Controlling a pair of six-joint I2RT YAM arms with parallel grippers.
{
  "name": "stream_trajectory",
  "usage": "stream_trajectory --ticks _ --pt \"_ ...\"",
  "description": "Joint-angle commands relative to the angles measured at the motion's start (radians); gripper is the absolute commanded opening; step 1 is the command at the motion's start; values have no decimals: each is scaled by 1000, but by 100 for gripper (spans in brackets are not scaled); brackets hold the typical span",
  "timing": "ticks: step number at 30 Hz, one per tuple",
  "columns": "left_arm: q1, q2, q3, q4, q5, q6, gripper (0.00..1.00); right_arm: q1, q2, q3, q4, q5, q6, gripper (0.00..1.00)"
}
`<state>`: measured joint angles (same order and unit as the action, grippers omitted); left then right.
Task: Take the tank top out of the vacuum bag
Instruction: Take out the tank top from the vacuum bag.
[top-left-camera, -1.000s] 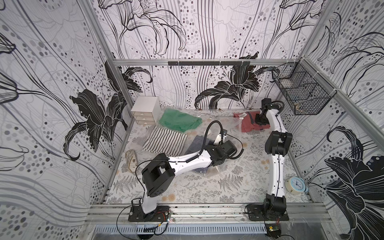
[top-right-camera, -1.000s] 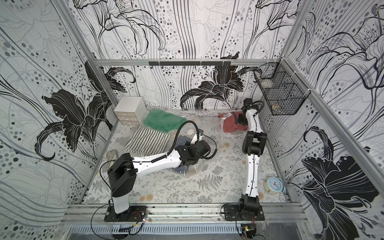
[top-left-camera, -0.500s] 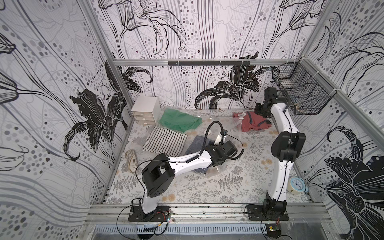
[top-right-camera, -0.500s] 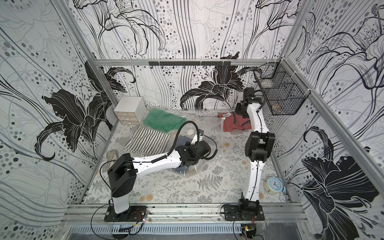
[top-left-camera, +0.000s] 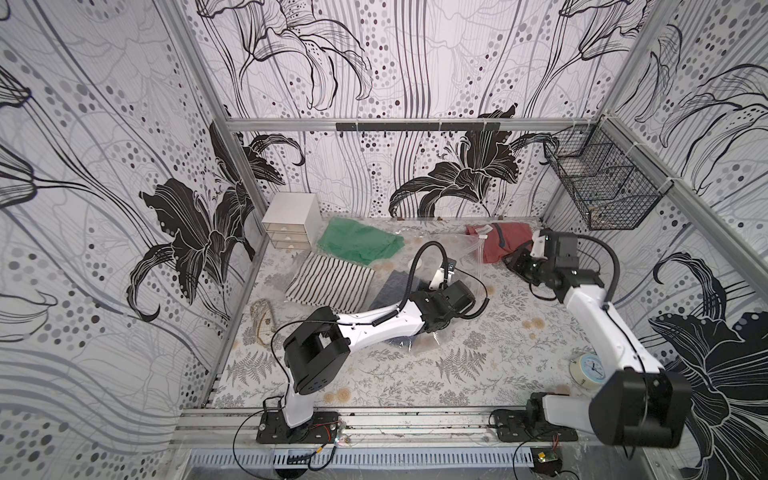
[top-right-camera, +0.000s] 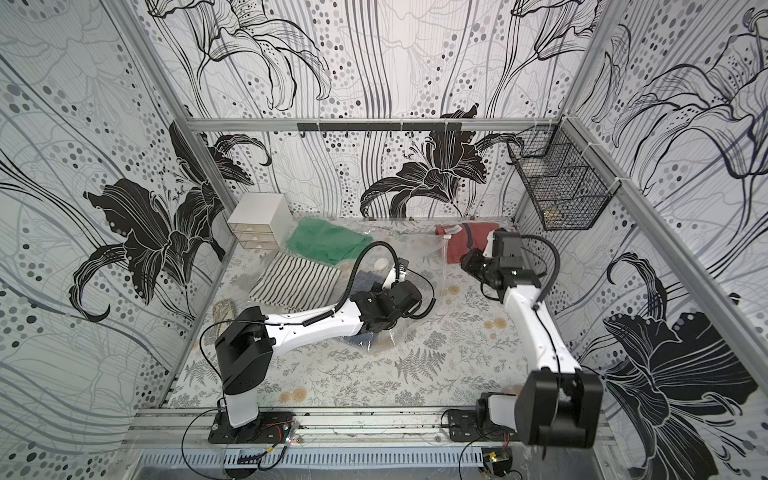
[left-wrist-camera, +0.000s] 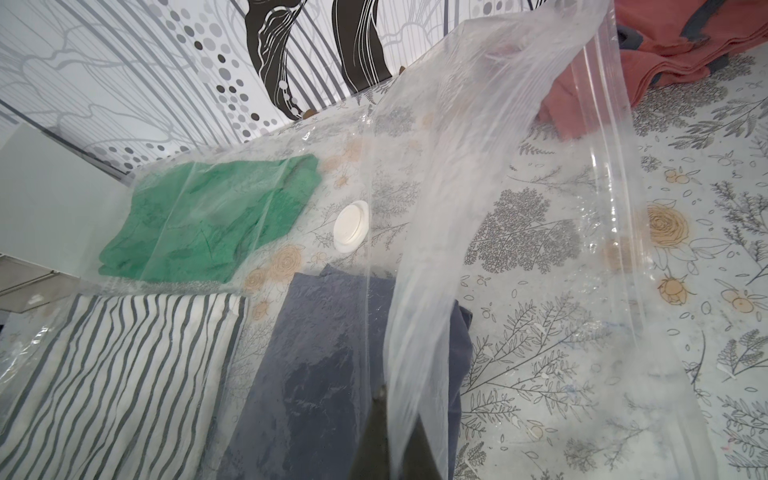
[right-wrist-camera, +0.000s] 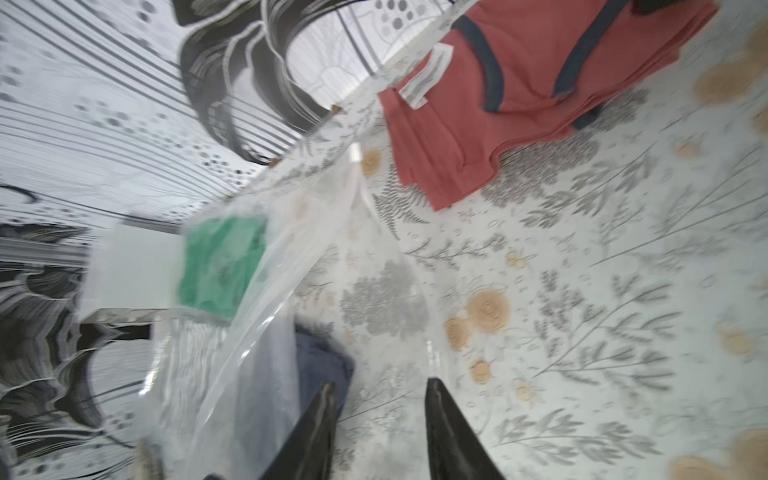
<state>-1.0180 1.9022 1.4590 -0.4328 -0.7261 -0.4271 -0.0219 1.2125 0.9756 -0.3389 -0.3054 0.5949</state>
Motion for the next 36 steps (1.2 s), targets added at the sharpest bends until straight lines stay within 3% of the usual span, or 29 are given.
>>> stream_trajectory --ticks 1,7,13,18,24,36 --pt "-11 -23 -22 117 6 33 0 51 -95 -182 192 -119 135 46" --pt "-35 -23 -56 177 -9 63 0 135 -9 -235 216 -263 137 57" --pt "-54 -8 -60 177 -24 55 0 183 211 -158 209 -323 130 58" --pt "-58 -12 -63 196 -38 63 0 223 394 -165 376 -404 207 59" --pt "-65 -14 -62 206 -50 80 0 283 533 -112 460 -440 253 61" --pt "-70 -22 -75 239 -52 97 0 362 686 -175 673 -433 439 68"
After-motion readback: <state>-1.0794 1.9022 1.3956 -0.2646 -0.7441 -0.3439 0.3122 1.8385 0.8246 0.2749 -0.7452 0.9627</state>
